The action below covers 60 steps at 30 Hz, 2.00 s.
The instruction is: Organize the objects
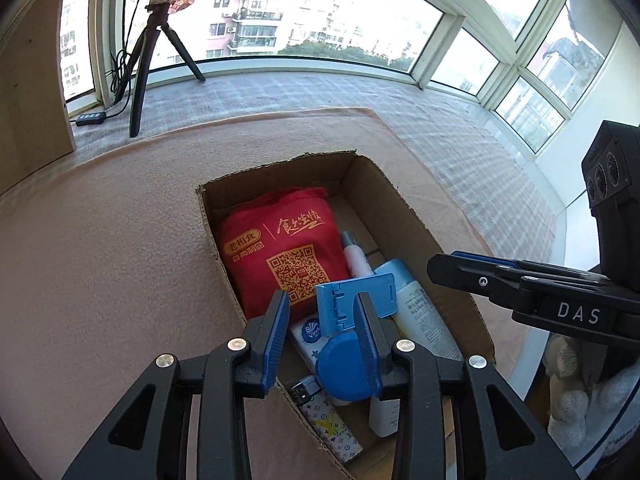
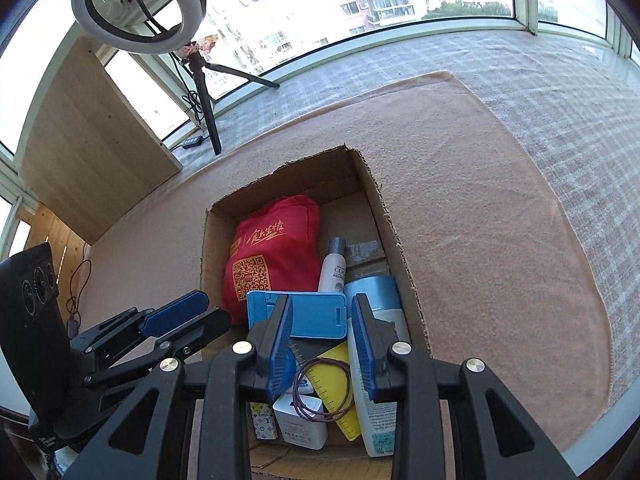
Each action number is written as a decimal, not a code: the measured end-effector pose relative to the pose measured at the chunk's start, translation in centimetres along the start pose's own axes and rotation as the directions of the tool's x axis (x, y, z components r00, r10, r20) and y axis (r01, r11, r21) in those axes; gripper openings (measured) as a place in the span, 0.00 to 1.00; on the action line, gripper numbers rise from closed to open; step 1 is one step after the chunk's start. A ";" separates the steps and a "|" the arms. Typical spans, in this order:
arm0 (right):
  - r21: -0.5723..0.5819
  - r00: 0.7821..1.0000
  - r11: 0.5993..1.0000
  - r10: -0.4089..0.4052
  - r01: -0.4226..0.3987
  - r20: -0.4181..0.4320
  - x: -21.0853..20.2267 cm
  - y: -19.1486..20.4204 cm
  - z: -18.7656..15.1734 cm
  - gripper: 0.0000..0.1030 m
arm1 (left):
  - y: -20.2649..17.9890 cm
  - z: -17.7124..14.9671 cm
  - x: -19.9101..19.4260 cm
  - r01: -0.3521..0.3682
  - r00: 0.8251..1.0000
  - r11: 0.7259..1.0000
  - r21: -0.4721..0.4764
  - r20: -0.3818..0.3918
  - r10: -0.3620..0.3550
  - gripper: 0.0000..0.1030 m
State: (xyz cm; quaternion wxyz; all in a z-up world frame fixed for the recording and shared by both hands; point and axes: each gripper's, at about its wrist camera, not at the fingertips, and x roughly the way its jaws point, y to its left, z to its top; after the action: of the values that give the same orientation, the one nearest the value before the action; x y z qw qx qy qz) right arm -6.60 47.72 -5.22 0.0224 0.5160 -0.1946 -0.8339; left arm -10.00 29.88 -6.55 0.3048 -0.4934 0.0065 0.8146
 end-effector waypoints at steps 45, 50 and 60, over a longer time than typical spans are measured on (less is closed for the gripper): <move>-0.386 0.994 0.920 -0.033 0.071 0.102 1.2 23.0 -11.5 0.77 | 18.0 -15.1 -18.1 -0.358 0.925 0.874 -0.330 0.005 0.381 0.89; -0.397 0.992 0.913 -0.050 0.092 0.115 1.3 23.4 -11.9 0.77 | 17.9 -15.8 -18.9 -0.363 0.922 0.870 -0.333 0.009 0.388 0.89; -0.387 0.991 0.916 -0.058 0.101 0.122 1.5 23.2 -11.7 0.77 | 17.6 -16.4 -20.0 -0.377 0.913 0.863 -0.337 0.019 0.407 0.90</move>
State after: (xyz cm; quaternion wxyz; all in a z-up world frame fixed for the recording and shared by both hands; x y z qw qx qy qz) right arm -0.88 22.43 -3.05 0.0808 0.4625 -0.0032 -0.8829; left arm 0.81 0.63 -3.86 0.0469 -0.4884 -0.0416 0.8704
